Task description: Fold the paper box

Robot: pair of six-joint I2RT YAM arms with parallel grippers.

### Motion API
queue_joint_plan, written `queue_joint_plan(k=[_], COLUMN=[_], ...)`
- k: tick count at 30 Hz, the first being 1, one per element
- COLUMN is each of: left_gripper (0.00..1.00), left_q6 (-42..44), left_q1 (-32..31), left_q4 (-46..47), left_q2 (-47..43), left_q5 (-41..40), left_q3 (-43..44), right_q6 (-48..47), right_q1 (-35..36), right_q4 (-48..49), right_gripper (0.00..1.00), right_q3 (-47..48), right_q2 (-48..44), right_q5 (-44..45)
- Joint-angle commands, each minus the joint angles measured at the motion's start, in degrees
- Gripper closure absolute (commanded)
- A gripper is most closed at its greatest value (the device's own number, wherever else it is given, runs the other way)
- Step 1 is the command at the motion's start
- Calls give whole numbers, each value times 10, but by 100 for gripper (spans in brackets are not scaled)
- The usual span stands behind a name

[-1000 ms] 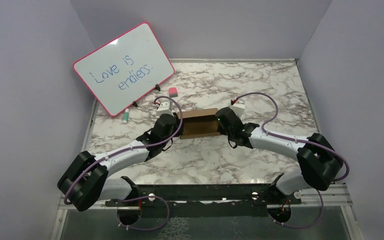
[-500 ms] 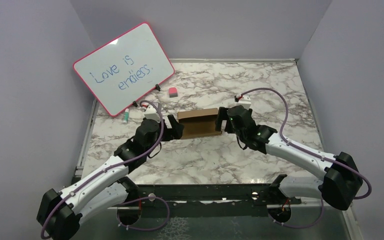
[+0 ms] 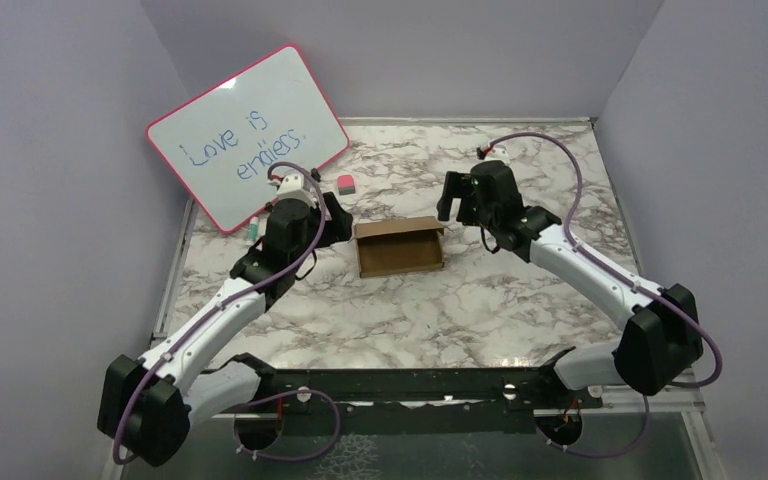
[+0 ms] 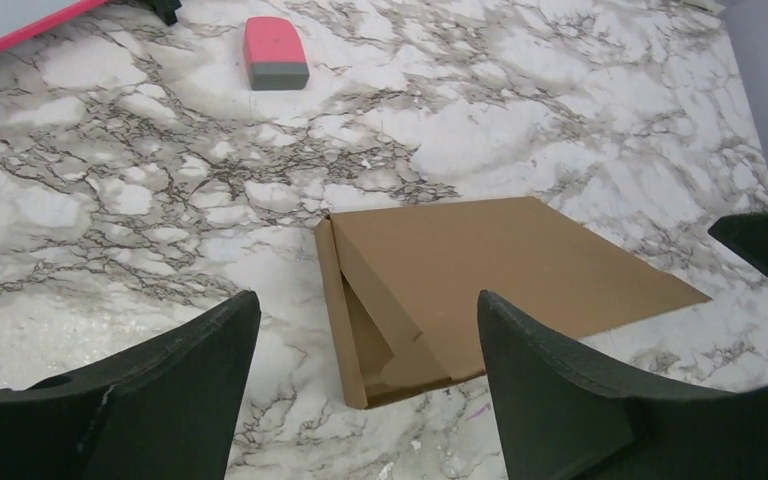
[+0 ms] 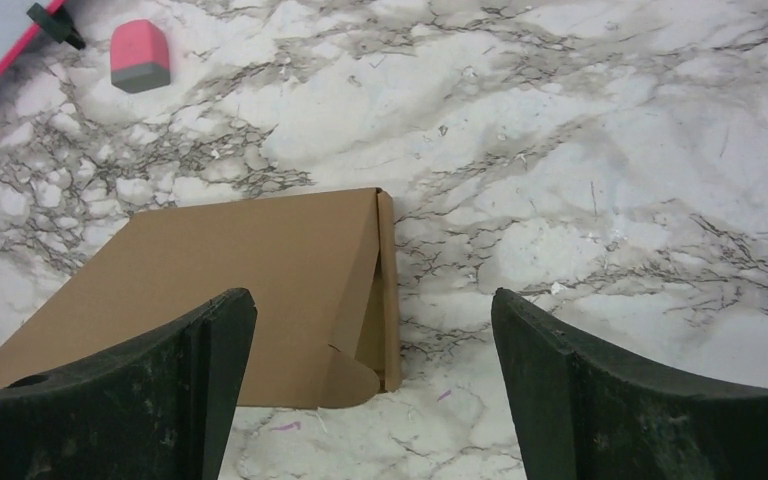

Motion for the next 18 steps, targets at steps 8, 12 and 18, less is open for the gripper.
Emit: queue_joint_plan(k=[8,12,18], left_gripper=[30,33,37], left_q6=[-23,-24,-45], left_q1=[26,25,26], left_q4=[82,88,118], left_q2=[94,94,102], left_q5=[121,129,152], left_q3=[-9,-30,-79], right_q6=[-7,-2,6], right_q1=[-4,-4,-4], right_q4=[8,26,50], right_gripper=[15,19,26], right_q3=[0,-41,-92], right_q2=[70,64,60], right_q5=[-81,-102,-127])
